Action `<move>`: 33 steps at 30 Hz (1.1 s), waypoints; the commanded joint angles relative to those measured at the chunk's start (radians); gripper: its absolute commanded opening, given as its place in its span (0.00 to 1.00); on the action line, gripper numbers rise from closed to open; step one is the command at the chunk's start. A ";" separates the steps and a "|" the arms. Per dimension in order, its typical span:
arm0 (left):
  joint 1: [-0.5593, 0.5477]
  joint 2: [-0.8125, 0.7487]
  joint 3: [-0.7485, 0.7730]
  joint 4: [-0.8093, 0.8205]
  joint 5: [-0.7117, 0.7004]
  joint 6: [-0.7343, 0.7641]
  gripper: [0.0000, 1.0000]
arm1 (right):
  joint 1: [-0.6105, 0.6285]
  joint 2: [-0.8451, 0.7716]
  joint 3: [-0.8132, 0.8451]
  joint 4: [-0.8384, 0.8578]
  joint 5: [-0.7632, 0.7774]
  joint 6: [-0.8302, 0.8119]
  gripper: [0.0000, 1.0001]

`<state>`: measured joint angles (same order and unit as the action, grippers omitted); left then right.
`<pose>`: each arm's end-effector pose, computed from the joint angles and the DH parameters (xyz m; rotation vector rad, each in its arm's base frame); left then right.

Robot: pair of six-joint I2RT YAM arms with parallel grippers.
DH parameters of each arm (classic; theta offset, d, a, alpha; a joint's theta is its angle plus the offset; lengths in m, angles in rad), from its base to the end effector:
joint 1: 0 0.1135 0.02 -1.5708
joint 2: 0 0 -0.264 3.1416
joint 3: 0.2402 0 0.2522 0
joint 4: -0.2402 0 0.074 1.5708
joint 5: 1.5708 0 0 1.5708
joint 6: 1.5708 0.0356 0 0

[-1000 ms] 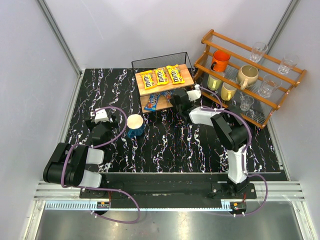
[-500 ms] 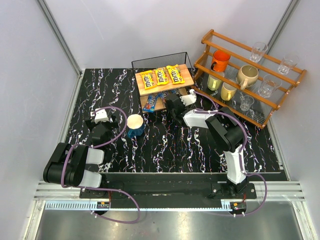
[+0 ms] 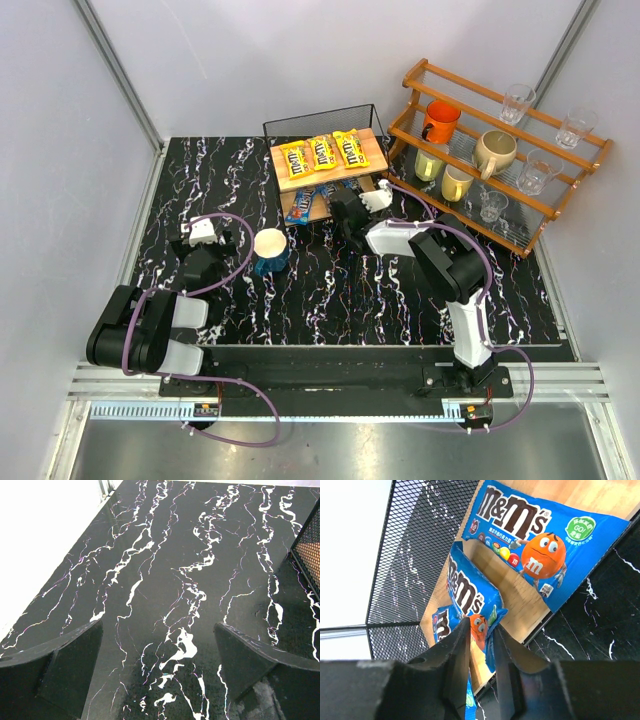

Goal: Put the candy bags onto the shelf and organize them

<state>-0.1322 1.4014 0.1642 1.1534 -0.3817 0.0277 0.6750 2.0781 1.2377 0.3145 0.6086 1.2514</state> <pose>0.2189 -0.0157 0.1530 -0.1583 1.6462 0.2360 0.3606 0.2626 0.1500 0.9210 1.8262 0.5907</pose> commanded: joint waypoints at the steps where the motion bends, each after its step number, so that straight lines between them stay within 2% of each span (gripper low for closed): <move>1: 0.005 -0.019 0.023 0.063 0.007 -0.014 0.99 | 0.009 -0.021 -0.026 0.084 0.020 -0.055 0.36; 6: 0.005 -0.019 0.023 0.063 0.009 -0.014 0.99 | 0.009 -0.082 -0.073 0.104 0.013 -0.087 0.45; 10: 0.005 -0.019 0.023 0.063 0.007 -0.014 0.99 | 0.009 -0.147 -0.119 0.115 0.002 -0.113 0.49; 17: 0.005 -0.019 0.024 0.063 0.007 -0.015 0.99 | 0.009 -0.266 -0.233 0.146 -0.038 -0.187 0.50; 22: 0.005 -0.019 0.023 0.063 0.007 -0.014 0.99 | 0.011 -0.328 -0.319 0.162 -0.145 -0.257 0.50; 26: 0.005 -0.019 0.024 0.063 0.007 -0.014 0.99 | 0.053 -0.299 -0.317 0.184 -0.236 -0.296 0.50; 33: 0.005 -0.019 0.023 0.063 0.007 -0.014 0.99 | 0.132 -0.153 -0.216 0.230 -0.271 -0.279 0.48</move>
<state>-0.1322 1.4014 0.1642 1.1530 -0.3817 0.0277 0.7677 1.8473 0.9531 0.4854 0.3836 0.9878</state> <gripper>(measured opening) 0.987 0.494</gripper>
